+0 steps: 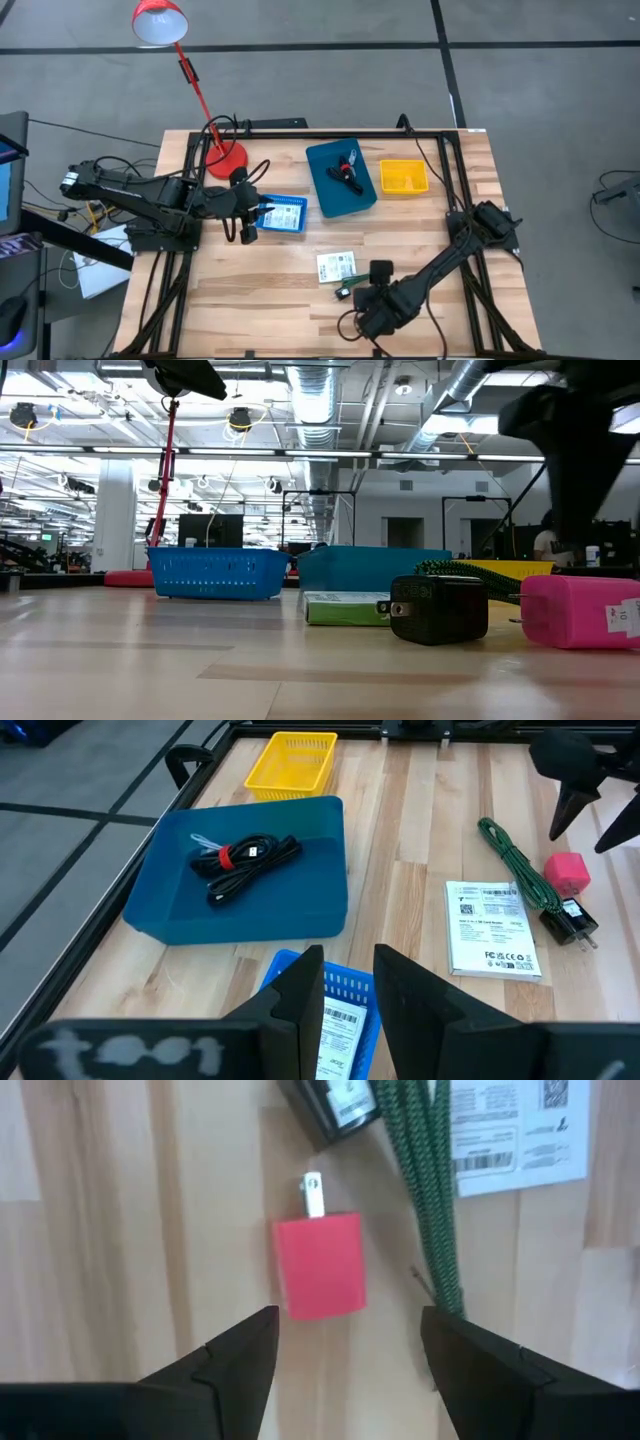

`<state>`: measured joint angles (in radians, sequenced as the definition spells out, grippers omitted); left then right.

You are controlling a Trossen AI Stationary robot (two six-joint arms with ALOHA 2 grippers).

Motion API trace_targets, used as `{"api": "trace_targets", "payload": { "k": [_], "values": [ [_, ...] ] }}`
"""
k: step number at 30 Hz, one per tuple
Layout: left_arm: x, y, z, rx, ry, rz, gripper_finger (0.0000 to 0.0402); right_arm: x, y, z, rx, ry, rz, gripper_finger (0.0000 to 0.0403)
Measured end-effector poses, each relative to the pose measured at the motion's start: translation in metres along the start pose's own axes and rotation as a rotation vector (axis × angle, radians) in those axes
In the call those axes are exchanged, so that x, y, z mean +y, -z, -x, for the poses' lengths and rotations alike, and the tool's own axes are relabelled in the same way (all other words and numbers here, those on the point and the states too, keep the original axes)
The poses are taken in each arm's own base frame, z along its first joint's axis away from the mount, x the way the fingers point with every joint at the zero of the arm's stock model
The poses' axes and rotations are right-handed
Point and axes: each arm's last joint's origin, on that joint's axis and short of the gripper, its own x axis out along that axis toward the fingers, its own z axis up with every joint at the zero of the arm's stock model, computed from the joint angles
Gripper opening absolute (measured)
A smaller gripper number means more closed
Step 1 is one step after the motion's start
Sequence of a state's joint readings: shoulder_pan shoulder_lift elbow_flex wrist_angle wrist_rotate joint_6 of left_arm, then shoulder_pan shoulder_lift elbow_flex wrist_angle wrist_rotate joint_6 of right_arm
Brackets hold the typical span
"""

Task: Pick and place items into bin
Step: Put the pink charger adapter into the yellow basket

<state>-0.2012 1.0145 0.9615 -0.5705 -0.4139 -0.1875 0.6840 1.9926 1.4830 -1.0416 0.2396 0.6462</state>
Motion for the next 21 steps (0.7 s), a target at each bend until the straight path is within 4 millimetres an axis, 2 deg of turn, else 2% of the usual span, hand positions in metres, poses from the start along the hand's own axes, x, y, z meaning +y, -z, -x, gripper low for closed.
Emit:
{"api": "trace_targets", "payload": {
  "k": [10, 21],
  "values": [
    [0.000, 0.000, 0.000, 0.000, 0.000, 0.000, 0.0080, -0.012, -0.014, -0.004, -0.032, -0.022, 0.018, 0.0240],
    [0.000, 0.000, 0.000, 0.000, 0.000, 0.000, 0.0080, -0.005, -0.014, -0.005, -0.053, -0.046, 0.026, 0.0240]
  ]
}}
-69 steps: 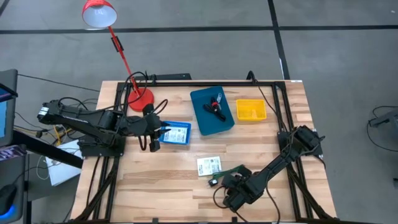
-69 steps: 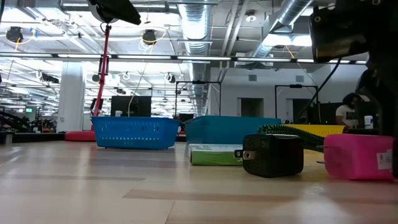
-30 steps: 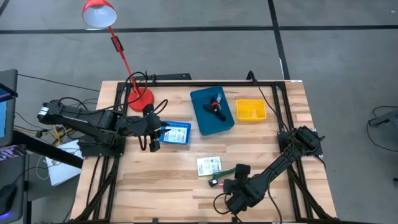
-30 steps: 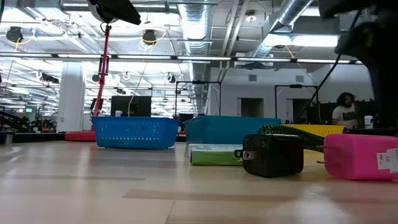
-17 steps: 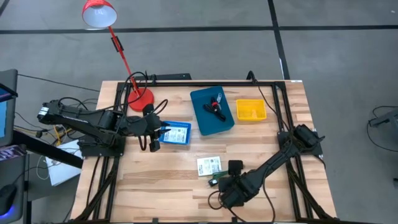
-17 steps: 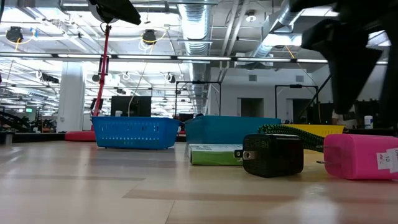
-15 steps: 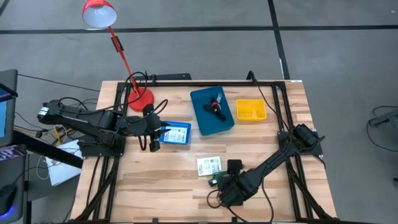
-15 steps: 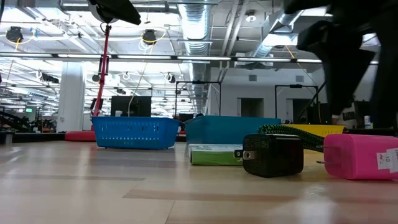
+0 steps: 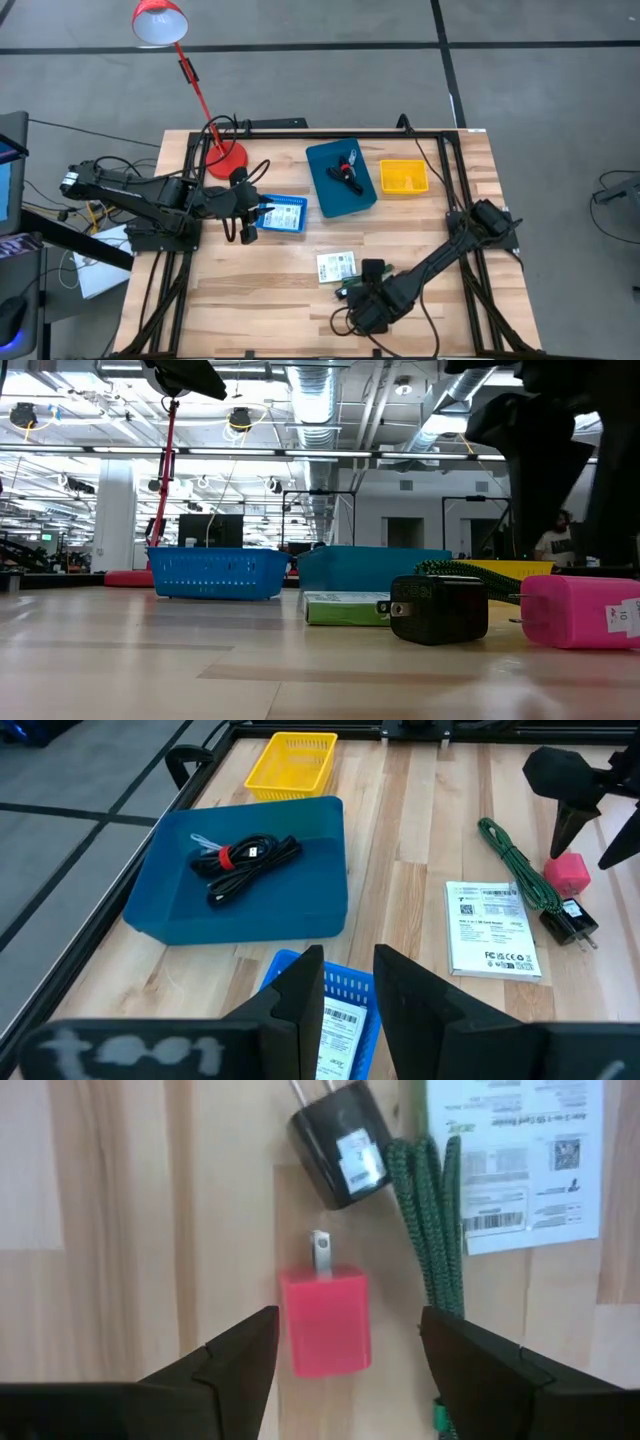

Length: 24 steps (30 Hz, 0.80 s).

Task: Pick and place items into bin
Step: Put the pink charger adapter into the yellow basket

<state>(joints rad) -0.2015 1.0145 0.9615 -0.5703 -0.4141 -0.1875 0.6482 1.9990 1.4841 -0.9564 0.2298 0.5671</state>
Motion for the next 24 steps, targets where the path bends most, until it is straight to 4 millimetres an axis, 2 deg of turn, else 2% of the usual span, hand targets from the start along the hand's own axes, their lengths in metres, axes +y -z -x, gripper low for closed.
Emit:
{"api": "trace_targets", "payload": {
  "k": [5, 24],
  "values": [
    [0.0001, 0.0000, 0.0000, 0.000, 0.000, 0.000, 0.0080, 0.0023, -0.0005, -0.0078, 0.019, -0.010, 0.002, 0.0240],
    [-0.0001, 0.0001, -0.0001, 0.001, 0.000, 0.000, 0.0080, 0.0030, -0.0019, -0.0070, 0.003, -0.020, -0.004, 0.0240]
  ]
}}
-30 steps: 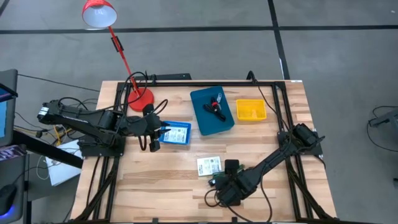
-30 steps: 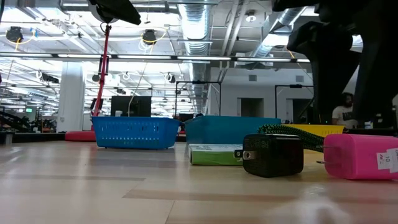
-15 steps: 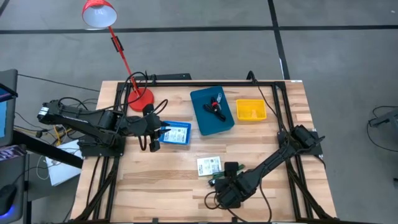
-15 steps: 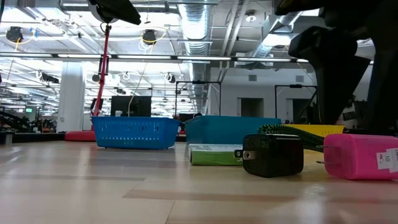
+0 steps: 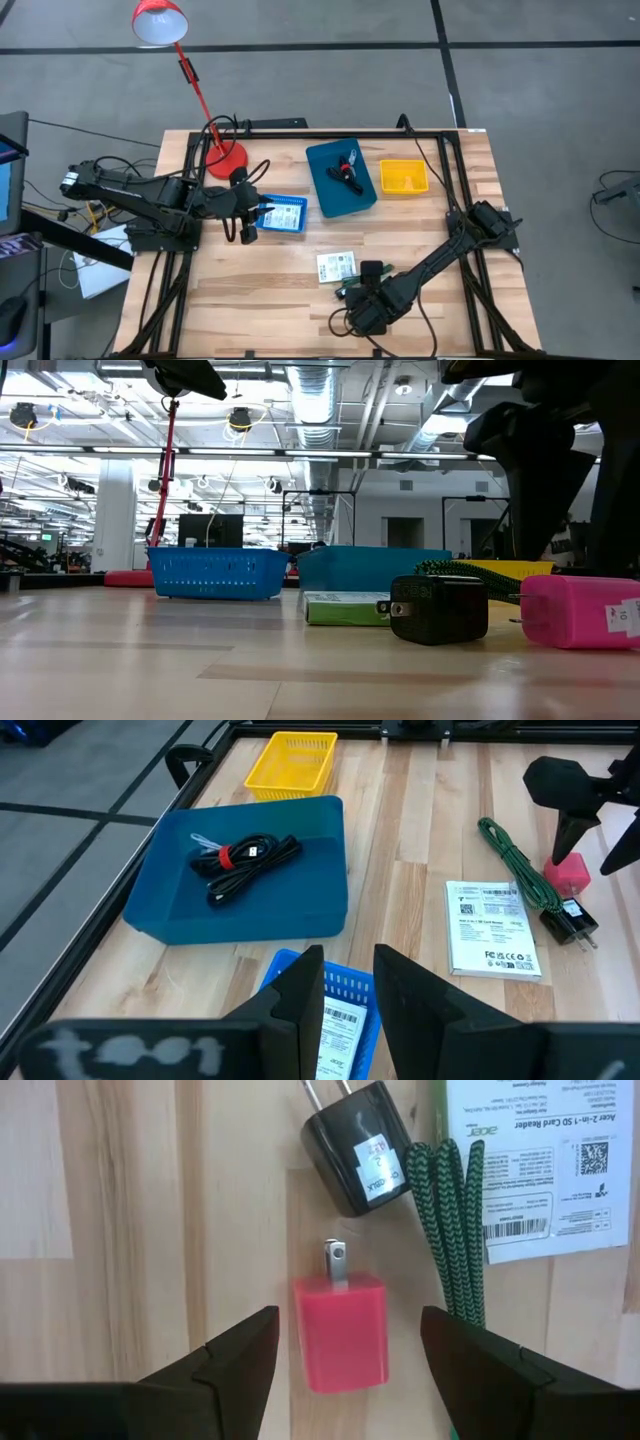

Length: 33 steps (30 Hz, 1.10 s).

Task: Pick and place items into bin
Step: Put the pink charger adapter into the yellow basket

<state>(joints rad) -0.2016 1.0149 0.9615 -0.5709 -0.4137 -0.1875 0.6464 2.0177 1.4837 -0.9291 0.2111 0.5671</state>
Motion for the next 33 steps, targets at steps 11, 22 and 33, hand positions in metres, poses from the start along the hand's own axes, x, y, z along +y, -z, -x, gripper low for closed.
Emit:
{"api": "trace_targets", "payload": {
  "k": [11, 22, 33],
  "values": [
    [0.000, 0.000, 0.000, 0.000, 0.000, 0.000, 0.0080, 0.001, -0.001, 0.000, -0.008, -0.007, -0.001, 0.0240],
    [0.000, 0.000, 0.000, 0.000, 0.000, 0.000, 0.0080, 0.001, 0.017, -0.024, 0.031, -0.026, -0.029, 0.0240],
    [0.000, 0.000, 0.000, 0.000, 0.000, 0.000, 0.0080, 0.001, 0.017, -0.027, 0.021, -0.032, -0.045, 0.0240]
  ]
}}
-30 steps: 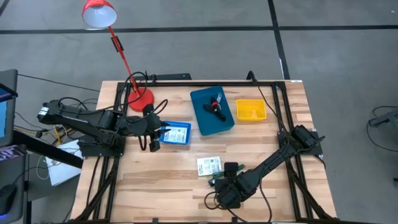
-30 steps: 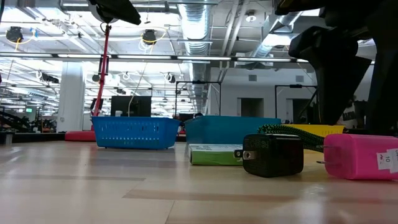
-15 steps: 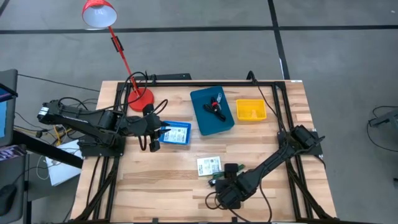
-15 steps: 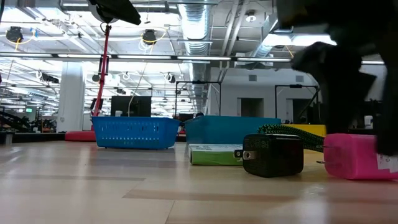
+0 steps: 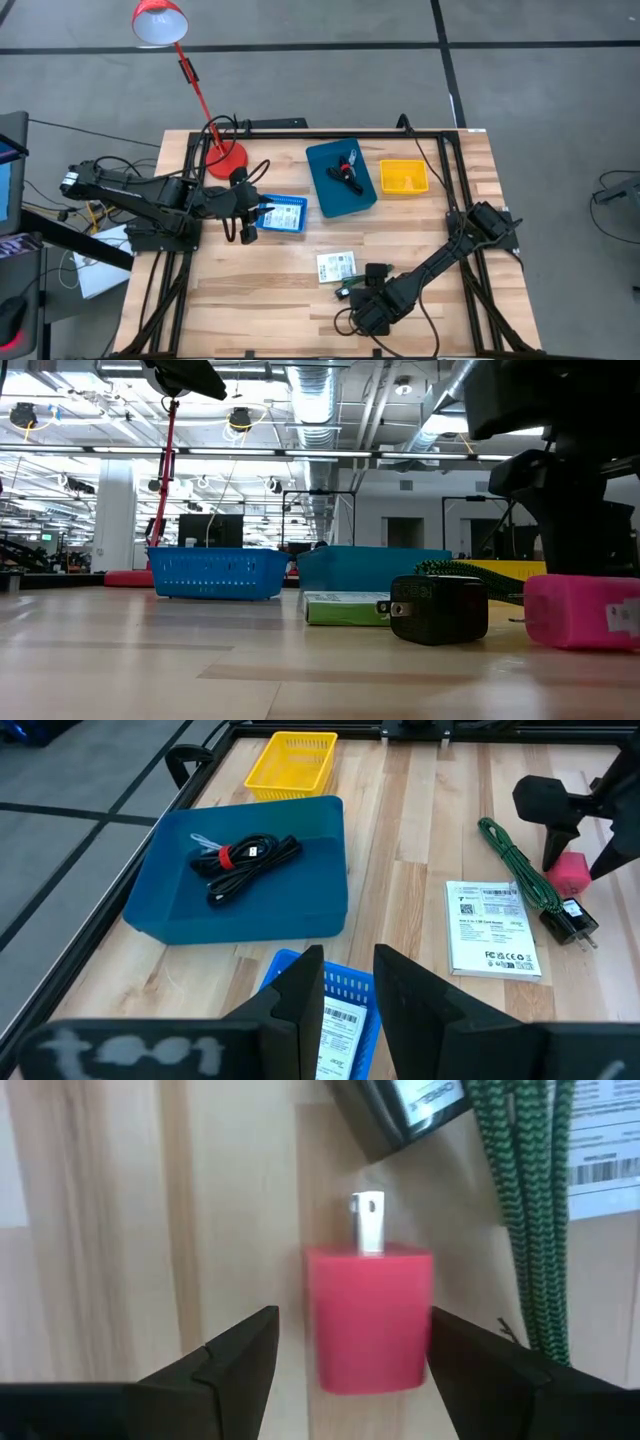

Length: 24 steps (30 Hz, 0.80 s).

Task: Pick and place items into bin
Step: Put the pink charger adapter into the yellow basket

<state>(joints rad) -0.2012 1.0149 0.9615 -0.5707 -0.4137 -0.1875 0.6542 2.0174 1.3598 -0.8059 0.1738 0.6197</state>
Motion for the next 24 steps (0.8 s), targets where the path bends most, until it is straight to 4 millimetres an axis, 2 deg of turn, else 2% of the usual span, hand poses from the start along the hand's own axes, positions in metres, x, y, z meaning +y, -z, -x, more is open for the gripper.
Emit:
{"api": "trace_targets", "payload": {
  "k": [9, 17, 24],
  "values": [
    [0.0000, 0.0000, 0.0000, 0.000, 0.000, 0.000, 0.0080, 0.0012, -0.0027, 0.0000, -0.027, -0.015, -0.006, 0.0226],
    [0.0000, 0.0000, 0.0000, 0.000, 0.000, 0.000, 0.0080, 0.0023, -0.0023, 0.0002, -0.004, -0.050, -0.007, 0.0141],
    [0.0000, 0.0000, 0.0000, 0.000, 0.000, 0.000, 0.0080, 0.0084, 0.0017, 0.0025, 0.038, -0.116, -0.030, 0.0141]
  ]
}}
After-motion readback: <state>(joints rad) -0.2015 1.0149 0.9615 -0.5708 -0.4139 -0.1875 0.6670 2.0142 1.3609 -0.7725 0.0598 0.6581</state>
